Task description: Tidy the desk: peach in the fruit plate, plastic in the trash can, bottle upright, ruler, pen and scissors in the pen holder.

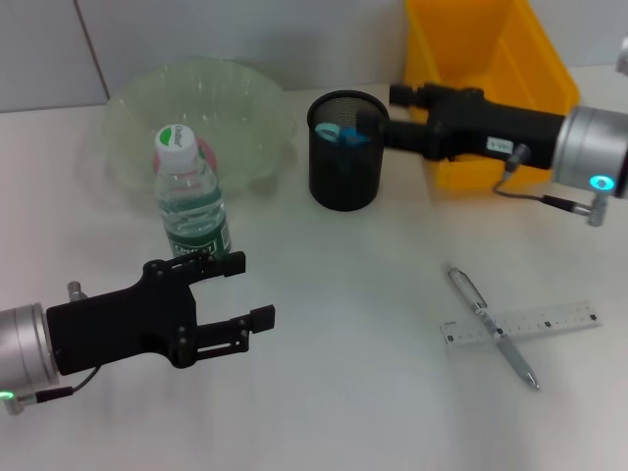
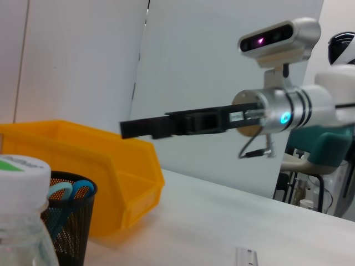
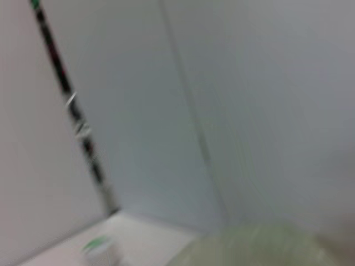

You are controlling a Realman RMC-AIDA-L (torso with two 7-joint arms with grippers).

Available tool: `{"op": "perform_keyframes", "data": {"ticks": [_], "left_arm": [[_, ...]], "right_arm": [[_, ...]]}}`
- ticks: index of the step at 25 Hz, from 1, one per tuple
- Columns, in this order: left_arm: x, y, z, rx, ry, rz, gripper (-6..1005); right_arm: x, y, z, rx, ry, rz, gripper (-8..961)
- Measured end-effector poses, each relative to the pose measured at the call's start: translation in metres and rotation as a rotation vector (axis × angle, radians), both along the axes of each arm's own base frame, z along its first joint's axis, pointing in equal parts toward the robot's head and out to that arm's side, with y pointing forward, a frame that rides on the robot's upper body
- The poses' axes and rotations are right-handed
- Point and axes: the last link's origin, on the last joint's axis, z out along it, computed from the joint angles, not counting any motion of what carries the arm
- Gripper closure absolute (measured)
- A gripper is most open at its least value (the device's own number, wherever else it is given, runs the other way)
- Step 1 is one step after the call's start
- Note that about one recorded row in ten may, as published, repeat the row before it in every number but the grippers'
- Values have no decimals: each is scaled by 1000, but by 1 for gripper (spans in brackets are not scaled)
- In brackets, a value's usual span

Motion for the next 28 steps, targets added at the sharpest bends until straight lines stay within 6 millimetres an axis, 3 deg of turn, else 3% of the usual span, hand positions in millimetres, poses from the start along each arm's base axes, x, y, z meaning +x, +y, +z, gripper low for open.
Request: {"op": "perform_keyframes", "data": {"ticks": [9,15,28], "left_arm": [[-1,-2,1,-5,1,-5,207],[-5,-4,2,2,4,-2,207],[-6,-8,-1,8,-6,16,207]], "right_arm": [[-16,-18,25,-260,-233,-111,188],[-15,-27,30,-352,-416,-106,188],[-26,-25,40,-506,-743,161,189]]}}
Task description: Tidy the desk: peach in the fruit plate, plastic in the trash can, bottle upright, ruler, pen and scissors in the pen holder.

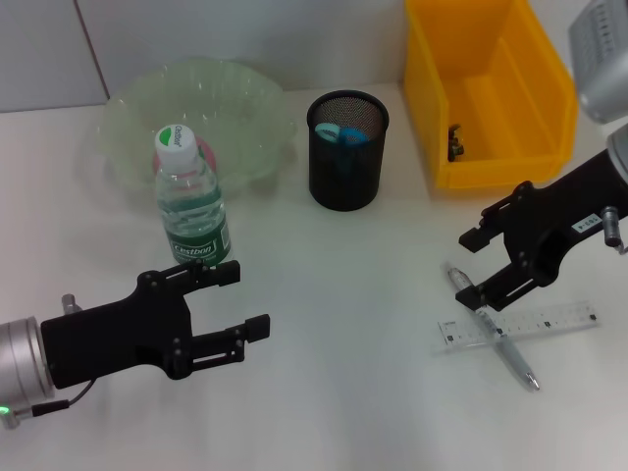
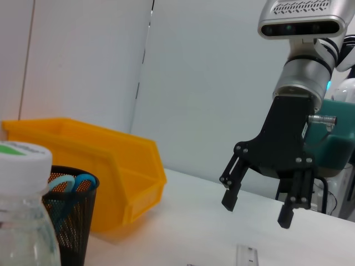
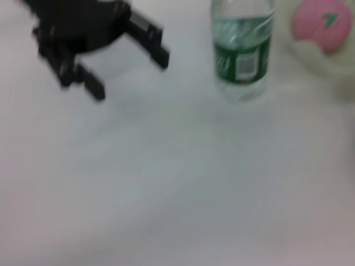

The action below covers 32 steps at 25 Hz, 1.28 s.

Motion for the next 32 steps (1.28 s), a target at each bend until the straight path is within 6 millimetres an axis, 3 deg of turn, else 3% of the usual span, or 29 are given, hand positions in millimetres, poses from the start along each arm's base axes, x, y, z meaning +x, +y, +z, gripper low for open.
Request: {"op": "perform_keyframes", "data": {"ticks": [11,32], "left_arm": [[-3,0,6,37,-19,21,207],[-2,3,8,63,-57,58,207]], "right_arm": [[0,13,-32,-190,-189,176,191],[4,14,-77,-277,-370,336,196]]}}
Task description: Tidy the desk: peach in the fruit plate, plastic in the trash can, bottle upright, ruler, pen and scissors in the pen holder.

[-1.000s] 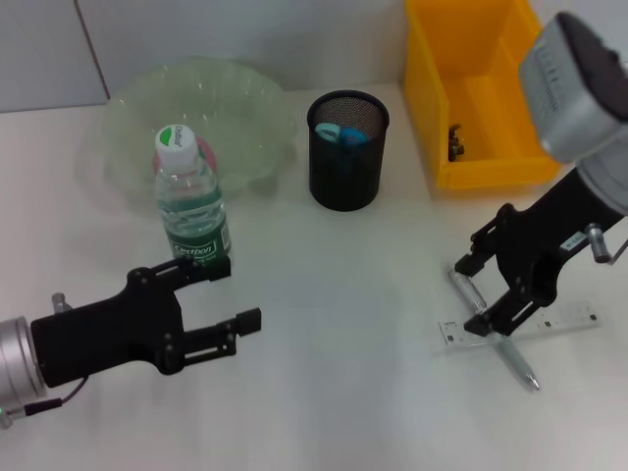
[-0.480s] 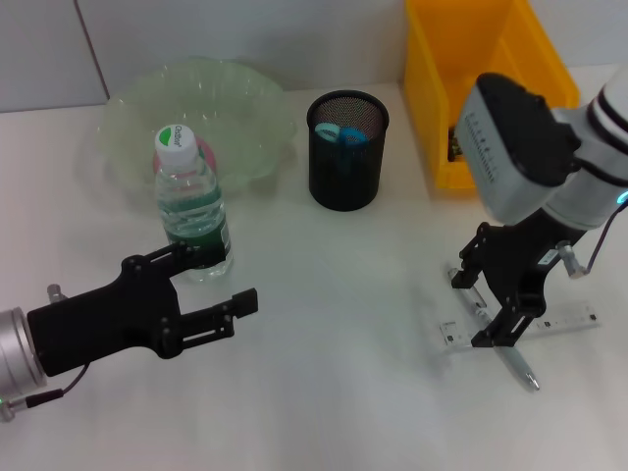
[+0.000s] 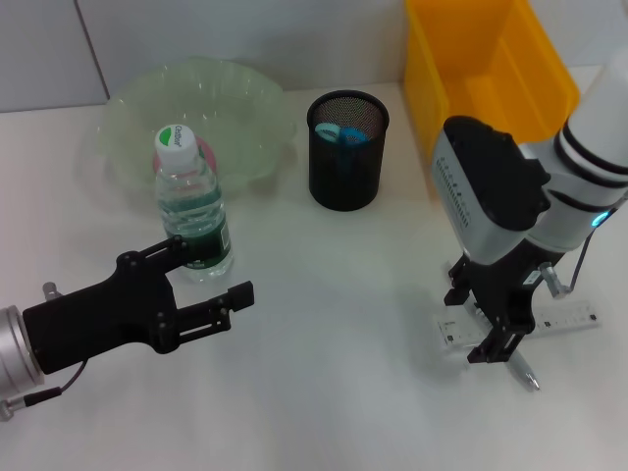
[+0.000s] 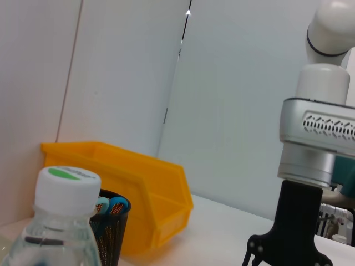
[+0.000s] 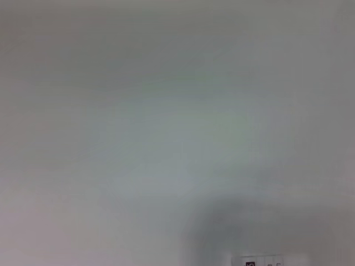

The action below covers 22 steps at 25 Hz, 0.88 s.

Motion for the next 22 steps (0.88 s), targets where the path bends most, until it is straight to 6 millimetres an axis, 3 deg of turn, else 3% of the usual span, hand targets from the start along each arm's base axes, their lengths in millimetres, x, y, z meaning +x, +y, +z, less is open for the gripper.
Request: {"op": "perform_keyframes", "data": {"ticks": [22], "left_arm": [[0,0,2,7,-14,7,207]], "right_arm": [[3,2,-14,9,-18,49,258]]}}
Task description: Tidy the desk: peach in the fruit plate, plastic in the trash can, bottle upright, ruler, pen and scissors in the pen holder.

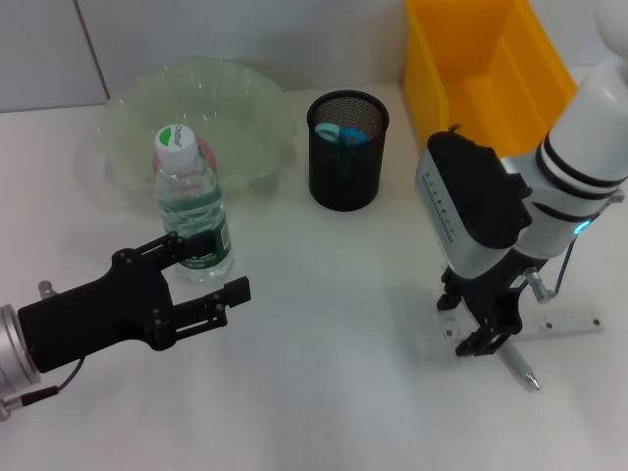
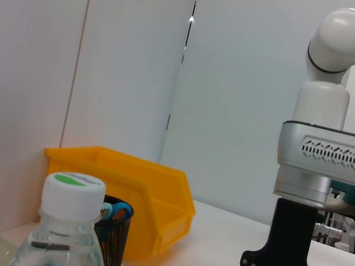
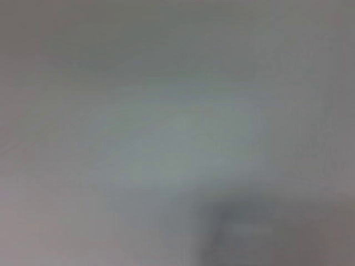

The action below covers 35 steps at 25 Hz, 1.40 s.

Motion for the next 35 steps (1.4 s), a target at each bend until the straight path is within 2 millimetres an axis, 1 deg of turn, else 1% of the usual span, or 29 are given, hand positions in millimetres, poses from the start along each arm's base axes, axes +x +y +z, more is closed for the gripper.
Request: {"op": "perform_keyframes", "data": {"ticks": [2,5,14,18,20,21,22,23,24,25,26,29,30,31,34,35], "left_arm": [[0,0,1,-1,-2,4,207],[-1,0,1,-1,-2,6,207],[-2,0,4,8,-6,13,207],[-1,0,5,10,-14,8,207],[-1,-1,5,10,-15,7,207],[-1,-1,6,10,-17,6,207],[-1,-1,6,10,-17,6,207],[-1,-2,6,10,-18,6,207],[-1,-2,6,10,-18,6,207],[-1,-2,6,10,-18,6,207],[-1,-2,6,10,-18,6,207],[-1,-2,6,8,-19,4,207],[-1,-3,5,2,-21,4,207],[-1,-3,5,2,-21,4,207],[-1,-5,3,-8,-20,3,207],[-1,-5,3,-10,-20,2,207]], "right_arm": [[1,0,-2,0,-6,8,266],[1,-1,-3,0,-5,9,457],[-3,1,-2,9,15,10,553],[-14,5,6,44,65,9,565],[-25,8,16,69,144,-10,566],[-34,9,25,85,211,-26,566],[-49,13,41,126,326,-37,566],[-49,13,41,126,326,-37,566],[-56,15,51,160,398,-39,566],[-68,20,66,229,517,-35,566],[-68,20,66,229,517,-35,566],[-80,29,80,348,662,-28,567],[-85,37,86,432,753,-33,567],[-85,37,86,432,753,-33,567],[-93,47,92,520,876,-44,567],[-97,53,94,574,964,-60,567]]}}
